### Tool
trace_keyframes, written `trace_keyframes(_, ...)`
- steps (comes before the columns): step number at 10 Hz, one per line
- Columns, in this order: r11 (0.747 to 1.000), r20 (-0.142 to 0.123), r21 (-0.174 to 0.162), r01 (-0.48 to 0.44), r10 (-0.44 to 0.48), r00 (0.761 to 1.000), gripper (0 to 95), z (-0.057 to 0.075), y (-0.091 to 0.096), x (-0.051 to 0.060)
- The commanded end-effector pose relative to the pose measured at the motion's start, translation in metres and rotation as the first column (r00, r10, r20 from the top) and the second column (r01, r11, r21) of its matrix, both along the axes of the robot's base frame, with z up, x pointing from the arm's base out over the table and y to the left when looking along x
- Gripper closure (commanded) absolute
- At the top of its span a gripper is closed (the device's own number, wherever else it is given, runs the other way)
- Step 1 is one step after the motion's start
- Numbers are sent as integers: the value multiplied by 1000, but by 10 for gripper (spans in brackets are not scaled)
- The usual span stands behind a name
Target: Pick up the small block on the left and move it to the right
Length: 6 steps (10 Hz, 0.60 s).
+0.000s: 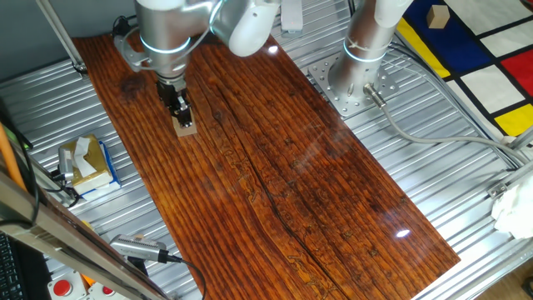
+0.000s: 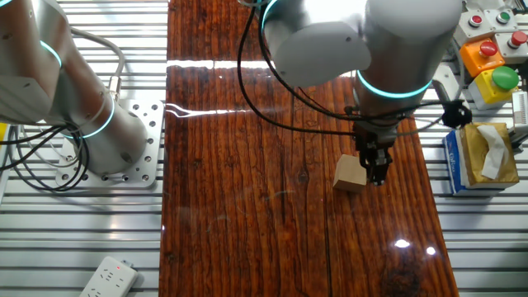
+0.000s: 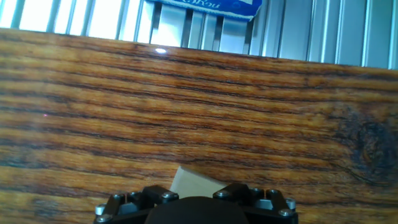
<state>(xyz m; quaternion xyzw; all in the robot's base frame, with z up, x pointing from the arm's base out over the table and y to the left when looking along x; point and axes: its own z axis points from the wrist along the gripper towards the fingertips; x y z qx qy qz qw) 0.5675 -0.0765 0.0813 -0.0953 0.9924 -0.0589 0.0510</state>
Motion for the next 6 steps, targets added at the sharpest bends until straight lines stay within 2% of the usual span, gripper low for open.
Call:
trace_keyframes(1, 998, 2, -39, -40, 40, 999, 190, 0, -1, 0)
trace_keyframes(4, 999, 9, -27, -18, 18, 1000, 190, 0, -1, 0)
trace_keyframes(5, 1000, 6, 6, 27, -27, 1000, 190, 0, -1, 0)
trace_keyframes(6, 996, 6, 60, 62, -62, 998, 190, 0, -1, 0)
